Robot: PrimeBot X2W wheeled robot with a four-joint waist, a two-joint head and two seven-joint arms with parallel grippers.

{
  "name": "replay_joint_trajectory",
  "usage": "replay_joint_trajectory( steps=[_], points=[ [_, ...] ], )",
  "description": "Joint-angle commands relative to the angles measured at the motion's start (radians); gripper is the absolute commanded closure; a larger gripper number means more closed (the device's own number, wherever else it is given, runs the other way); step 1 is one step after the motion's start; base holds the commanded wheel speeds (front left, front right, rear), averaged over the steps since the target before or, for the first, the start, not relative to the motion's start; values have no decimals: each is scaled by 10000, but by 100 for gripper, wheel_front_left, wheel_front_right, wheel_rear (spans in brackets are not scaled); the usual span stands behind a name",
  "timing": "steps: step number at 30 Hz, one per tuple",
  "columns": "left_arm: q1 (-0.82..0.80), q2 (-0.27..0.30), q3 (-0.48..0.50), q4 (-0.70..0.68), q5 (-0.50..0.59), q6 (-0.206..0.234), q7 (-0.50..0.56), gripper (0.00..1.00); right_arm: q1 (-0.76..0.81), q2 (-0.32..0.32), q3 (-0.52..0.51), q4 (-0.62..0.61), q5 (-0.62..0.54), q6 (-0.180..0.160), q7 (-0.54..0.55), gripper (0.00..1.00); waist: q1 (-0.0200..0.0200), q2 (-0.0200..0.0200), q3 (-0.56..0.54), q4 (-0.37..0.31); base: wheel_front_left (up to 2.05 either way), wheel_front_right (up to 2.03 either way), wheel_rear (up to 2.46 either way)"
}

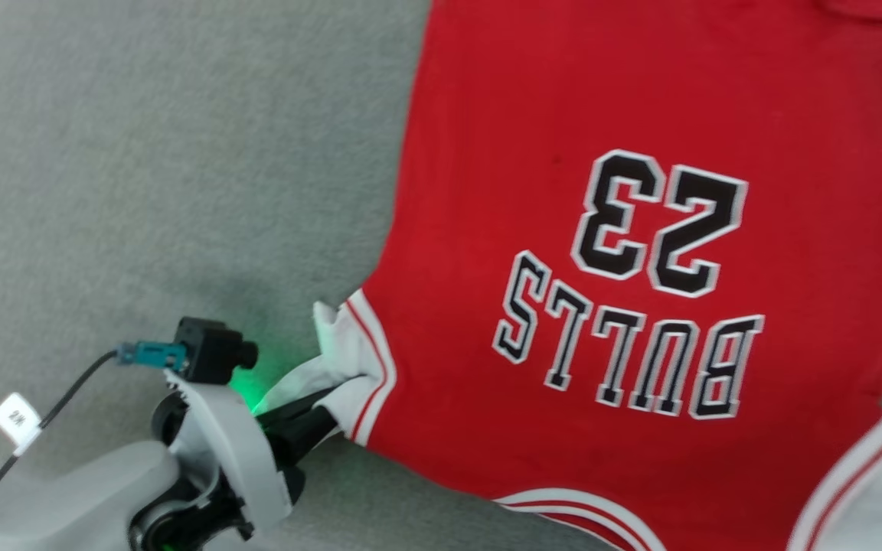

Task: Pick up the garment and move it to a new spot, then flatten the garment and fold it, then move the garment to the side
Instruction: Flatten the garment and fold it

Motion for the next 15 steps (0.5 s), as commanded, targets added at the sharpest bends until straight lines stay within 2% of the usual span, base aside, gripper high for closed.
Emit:
replay_joint_trajectory(
  steps=[1,4,10,11,12,13,15],
  points=[
    [-470,-1498,-55,314,41,189,89,100,-700,161,481,709,-295,-8,199,0,0,0,696,742,0,0,0],
    [-488,-1570,-123,378,103,203,27,100,-1444,270,1112,1609,-531,-8,417,0,0,0,852,886,0,0,0],
    [-423,-1595,-219,463,97,254,-78,100,-1768,501,2228,2776,-373,-5,926,0,0,0,944,960,0,0,0],
    [-437,-1590,-221,496,82,254,-118,100,-1761,534,2445,2868,-293,-5,944,50,0,0,942,966,0,0,0],
    [-443,-1594,-225,539,65,255,-152,100,-1785,591,2598,2958,-215,-1,878,67,0,0,938,968,0,0,0],
    [-444,-1607,-225,591,42,259,-221,100,-1811,655,2678,3059,-142,-2,786,100,0,0,923,959,0,0,0],
    [-435,-1600,-199,702,-7,260,-366,100,-1836,670,2749,3271,35,-4,605,100,0,0,838,923,0,0,0]
  ],
)
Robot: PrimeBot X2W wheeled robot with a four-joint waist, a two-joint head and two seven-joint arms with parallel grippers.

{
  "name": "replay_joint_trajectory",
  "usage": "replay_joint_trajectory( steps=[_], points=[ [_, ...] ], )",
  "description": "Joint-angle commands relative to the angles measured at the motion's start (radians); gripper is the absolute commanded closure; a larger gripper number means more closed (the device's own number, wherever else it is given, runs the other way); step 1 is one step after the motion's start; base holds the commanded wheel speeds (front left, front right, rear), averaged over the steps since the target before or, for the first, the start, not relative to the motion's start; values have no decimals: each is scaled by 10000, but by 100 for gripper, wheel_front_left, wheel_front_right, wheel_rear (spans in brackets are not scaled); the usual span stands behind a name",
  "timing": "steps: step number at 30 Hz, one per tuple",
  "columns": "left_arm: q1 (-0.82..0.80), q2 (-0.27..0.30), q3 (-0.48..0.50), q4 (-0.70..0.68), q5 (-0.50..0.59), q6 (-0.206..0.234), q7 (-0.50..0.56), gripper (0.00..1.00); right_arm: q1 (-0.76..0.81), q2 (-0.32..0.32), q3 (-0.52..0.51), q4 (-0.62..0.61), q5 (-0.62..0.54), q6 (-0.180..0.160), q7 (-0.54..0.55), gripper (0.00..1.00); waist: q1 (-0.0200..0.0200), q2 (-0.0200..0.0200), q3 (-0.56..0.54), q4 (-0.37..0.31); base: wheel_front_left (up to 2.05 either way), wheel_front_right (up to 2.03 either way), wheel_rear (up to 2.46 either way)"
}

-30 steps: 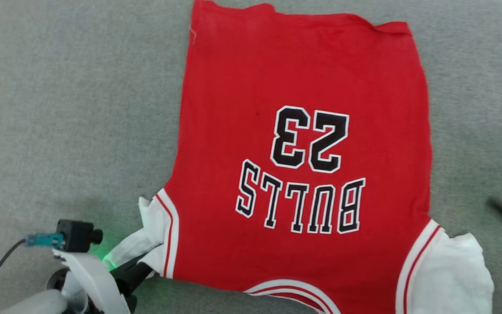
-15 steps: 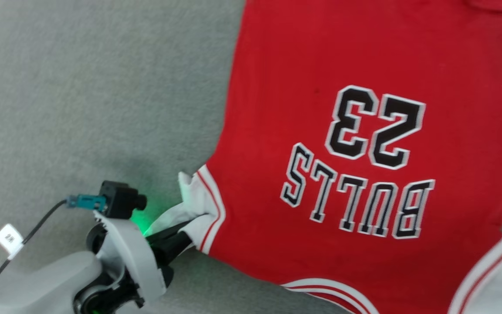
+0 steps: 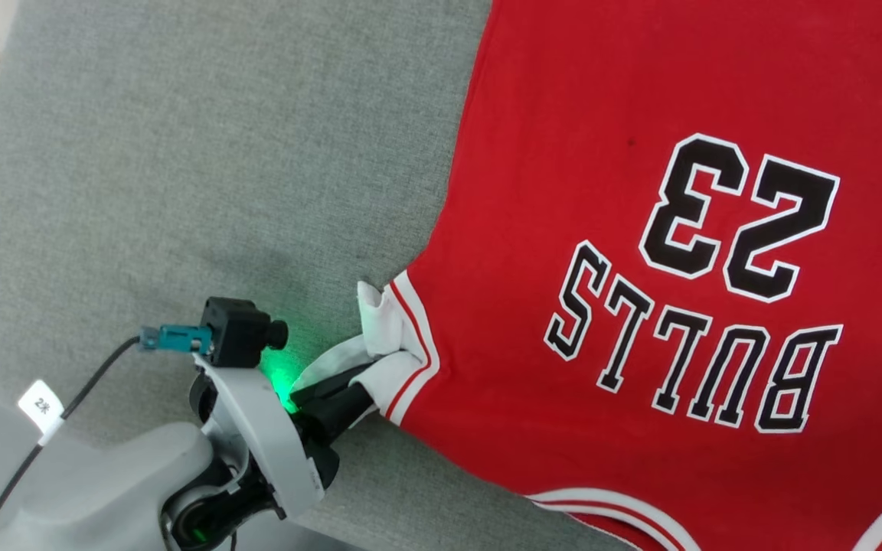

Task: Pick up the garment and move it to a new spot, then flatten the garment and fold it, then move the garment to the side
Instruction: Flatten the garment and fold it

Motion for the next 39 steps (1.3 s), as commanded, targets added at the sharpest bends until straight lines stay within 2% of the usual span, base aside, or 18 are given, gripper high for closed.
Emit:
replay_joint_trajectory(
  steps=[1,7,11,15,22,25,30,35,39],
  points=[
    [88,-969,-135,875,-324,352,3,100,451,253,365,374,138,2,-73,100,0,0,-121,-47,0,0,0],
    [318,-665,-84,849,-529,348,-350,100,1162,-603,89,62,821,-4,-748,100,0,0,-736,-296,0,0,0],
    [523,-404,-84,766,-507,302,-562,100,2284,-1182,-634,-420,1706,-6,-992,100,0,0,-1211,-587,0,0,0],
    [690,-185,-11,713,-468,277,-778,100,3968,-1974,-1149,-1355,2321,-6,-1121,100,0,0,-1598,-918,0,0,0],
    [941,224,147,602,-377,237,-978,100,7712,-2515,-2192,-3370,3058,-4,-1082,100,0,0,-1984,-1610,0,0,0],
    [960,374,225,574,-347,231,-1002,100,9320,-2341,-2641,-4188,2892,-4,-993,100,0,0,-2012,-1828,0,0,0],
    [946,490,252,520,-246,240,-1024,100,11361,-1581,-3181,-5361,2224,-4,-717,100,0,0,-1987,-2025,0,0,0],
    [875,393,189,623,-107,333,-924,100,12655,-462,-3312,-6220,1475,-4,-203,100,0,0,-1949,-1998,0,0,0],
    [869,334,195,709,-92,331,-928,100,12986,241,-3185,-6612,963,-4,82,100,0,0,-1952,-1963,0,0,0]
  ],
)
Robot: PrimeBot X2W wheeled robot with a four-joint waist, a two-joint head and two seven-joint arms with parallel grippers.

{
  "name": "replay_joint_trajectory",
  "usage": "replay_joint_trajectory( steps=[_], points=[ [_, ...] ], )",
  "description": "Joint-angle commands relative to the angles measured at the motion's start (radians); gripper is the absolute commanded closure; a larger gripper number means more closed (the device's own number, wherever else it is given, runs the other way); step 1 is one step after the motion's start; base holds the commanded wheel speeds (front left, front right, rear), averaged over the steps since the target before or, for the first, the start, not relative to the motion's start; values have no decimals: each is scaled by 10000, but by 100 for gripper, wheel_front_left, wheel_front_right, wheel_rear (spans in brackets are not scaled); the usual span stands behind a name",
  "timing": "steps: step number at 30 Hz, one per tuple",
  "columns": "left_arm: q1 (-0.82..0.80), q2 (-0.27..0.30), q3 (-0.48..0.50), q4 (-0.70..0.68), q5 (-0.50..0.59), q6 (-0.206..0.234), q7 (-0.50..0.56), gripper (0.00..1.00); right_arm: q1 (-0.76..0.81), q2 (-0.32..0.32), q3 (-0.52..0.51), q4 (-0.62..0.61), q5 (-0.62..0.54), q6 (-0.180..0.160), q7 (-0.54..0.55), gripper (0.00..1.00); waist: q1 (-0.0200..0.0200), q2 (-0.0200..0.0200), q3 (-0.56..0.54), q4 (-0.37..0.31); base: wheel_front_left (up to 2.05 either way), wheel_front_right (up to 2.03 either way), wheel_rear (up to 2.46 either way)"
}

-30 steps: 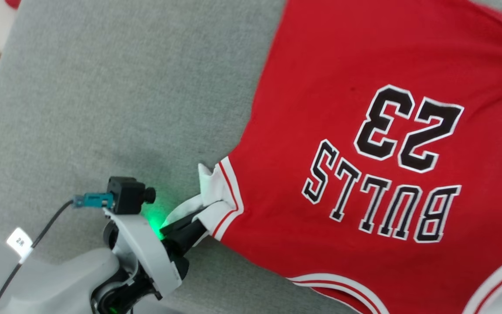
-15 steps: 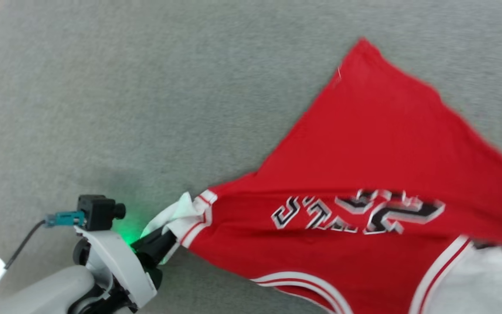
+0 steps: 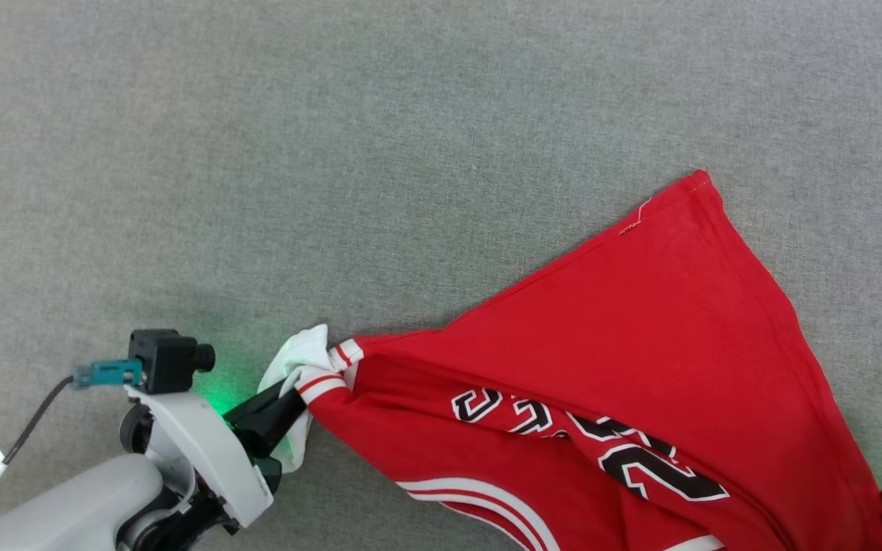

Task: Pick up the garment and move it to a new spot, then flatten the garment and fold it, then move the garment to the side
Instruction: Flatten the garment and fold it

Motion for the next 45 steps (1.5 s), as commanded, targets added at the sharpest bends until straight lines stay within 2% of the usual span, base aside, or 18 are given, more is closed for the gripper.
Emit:
replay_joint_trajectory(
  steps=[1,2,3,4,5,8,15,18,20,22,25,31,35,40,41,42,43,45],
  points=[
    [29,-360,-92,135,23,59,104,100,138,281,237,-15,-274,-12,74,100,0,0,-15,21,0,0,0],
    [40,-379,-95,152,12,59,101,100,51,414,271,-74,-429,-10,0,89,0,0,-32,24,0,0,0],
    [54,-401,-99,165,11,55,97,100,-39,530,226,-104,-572,-10,-103,55,0,0,-49,30,0,0,0],
    [75,-408,-100,176,13,54,91,100,-113,597,169,-157,-674,-10,-140,10,0,0,-65,28,0,0,0],
    [97,-420,-102,187,22,52,85,100,-197,648,18,-221,-781,-12,-219,0,0,0,-86,33,0,0,0],
    [151,-423,-100,171,61,42,57,100,-284,710,-724,-548,-878,-15,-354,0,0,0,-145,63,0,0,0],
    [246,-518,-102,8,240,35,-12,100,-713,454,-3035,-1974,-128,-10,23,0,0,0,-238,346,0,0,0],
    [177,-612,-115,-55,366,37,-6,100,-1565,60,-3639,-2259,-188,-12,22,0,0,0,-174,600,0,0,0],
    [97,-685,-119,-77,464,34,1,100,-2407,-190,-3594,-2141,-369,-10,-201,0,0,0,-93,779,0,0,0],
    [-18,-806,-127,-77,520,24,20,100,-3373,-281,-3131,-1764,-486,-10,-502,0,0,0,34,1002,0,0,0],
    [-129,-938,-123,-25,577,5,34,100,-4907,-528,-1846,-941,-639,-10,-697,0,0,0,266,1250,0,0,0],
    [-337,-1311,-181,145,715,-37,116,100,-7534,-372,720,1188,-1102,-10,-488,0,0,0,685,1722,0,0,0],
    [-457,-1481,-211,286,770,-17,113,100,-8421,-535,2150,2334,-1225,-10,-203,0,0,0,893,1935,0,0,0],
    [-480,-1590,-226,486,757,-30,94,100,-8626,-624,3509,3145,-783,-6,-9,0,0,0,944,1999,0,0,0],
    [-460,-1608,-190,532,699,-32,69,100,-8670,-636,3685,3241,-697,-4,-74,6,0,0,926,1984,0,0,0],
    [-425,-1604,-144,581,658,-32,44,100,-8727,-596,3770,3326,-650,-4,-241,84,0,0,888,1950,0,0,0],
    [-374,-1585,-118,621,642,-13,23,100,-8819,-551,3799,3406,-602,-4,-455,100,0,0,843,1904,0,0,0],
    [-331,-1571,-96,609,603,-13,11,100,-8930,-504,3800,3510,-553,-4,-657,100,0,0,795,1857,0,0,0]
  ],
)
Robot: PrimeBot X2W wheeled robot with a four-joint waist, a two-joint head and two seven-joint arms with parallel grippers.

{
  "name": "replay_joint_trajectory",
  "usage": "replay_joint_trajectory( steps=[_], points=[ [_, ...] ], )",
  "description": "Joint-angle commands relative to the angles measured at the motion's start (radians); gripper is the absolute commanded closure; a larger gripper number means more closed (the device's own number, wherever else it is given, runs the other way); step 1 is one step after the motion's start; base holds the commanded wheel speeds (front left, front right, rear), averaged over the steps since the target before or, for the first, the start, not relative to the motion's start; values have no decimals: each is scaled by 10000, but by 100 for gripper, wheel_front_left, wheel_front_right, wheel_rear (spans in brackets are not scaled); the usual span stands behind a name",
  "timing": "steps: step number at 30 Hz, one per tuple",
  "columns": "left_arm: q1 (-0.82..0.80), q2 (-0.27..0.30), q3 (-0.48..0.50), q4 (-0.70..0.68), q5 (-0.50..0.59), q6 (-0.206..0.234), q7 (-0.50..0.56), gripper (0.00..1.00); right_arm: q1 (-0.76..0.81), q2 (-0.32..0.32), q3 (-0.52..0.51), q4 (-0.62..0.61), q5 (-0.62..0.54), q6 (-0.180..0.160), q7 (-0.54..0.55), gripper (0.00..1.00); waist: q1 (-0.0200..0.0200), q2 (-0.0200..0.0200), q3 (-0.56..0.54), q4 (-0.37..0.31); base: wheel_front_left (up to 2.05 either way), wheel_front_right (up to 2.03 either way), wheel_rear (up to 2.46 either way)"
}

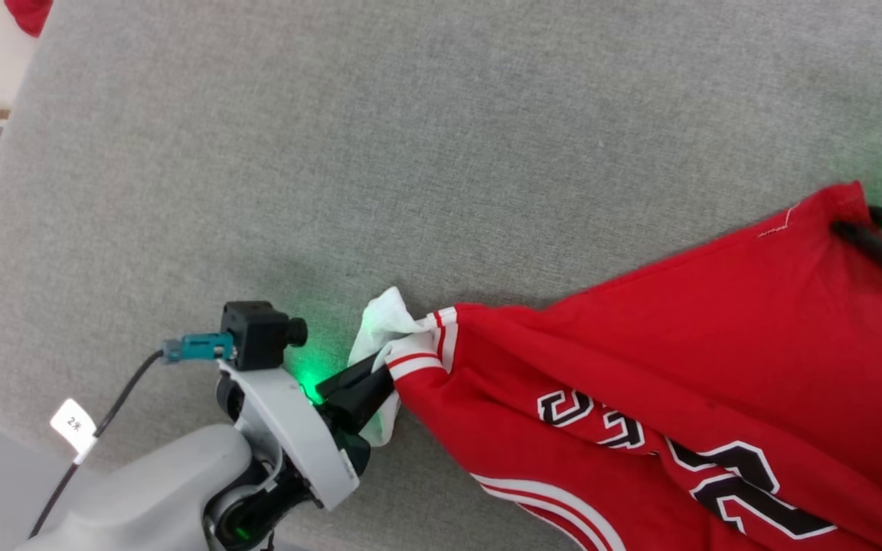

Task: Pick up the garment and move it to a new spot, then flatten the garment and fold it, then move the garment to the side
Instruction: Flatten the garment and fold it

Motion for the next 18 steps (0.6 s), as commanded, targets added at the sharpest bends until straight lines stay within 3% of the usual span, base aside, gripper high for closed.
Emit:
replay_joint_trajectory(
  steps=[1,7,11,15,18],
  points=[
    [287,51,-40,391,-160,125,50,100,133,332,360,307,89,5,-192,100,0,-1,-154,-147,0,0,0],
    [34,573,387,-21,-3,105,-73,100,-663,933,-365,1176,185,-1,-2013,100,0,-1,-508,-503,0,0,0],
    [-562,890,1012,-123,84,79,-117,100,-1320,1717,-1291,2143,140,-1,-3245,100,0,-1,-614,-806,0,0,0],
    [-1663,829,1703,278,-67,79,38,100,-2345,2687,-2491,3584,-298,-1,-4571,100,0,-1,-524,-1014,0,0,0],
    [-3049,435,2101,744,-412,78,659,100,-3350,3133,-3019,4330,-650,-1,-5355,100,0,-1,-337,-1129,0,0,0]
  ],
)
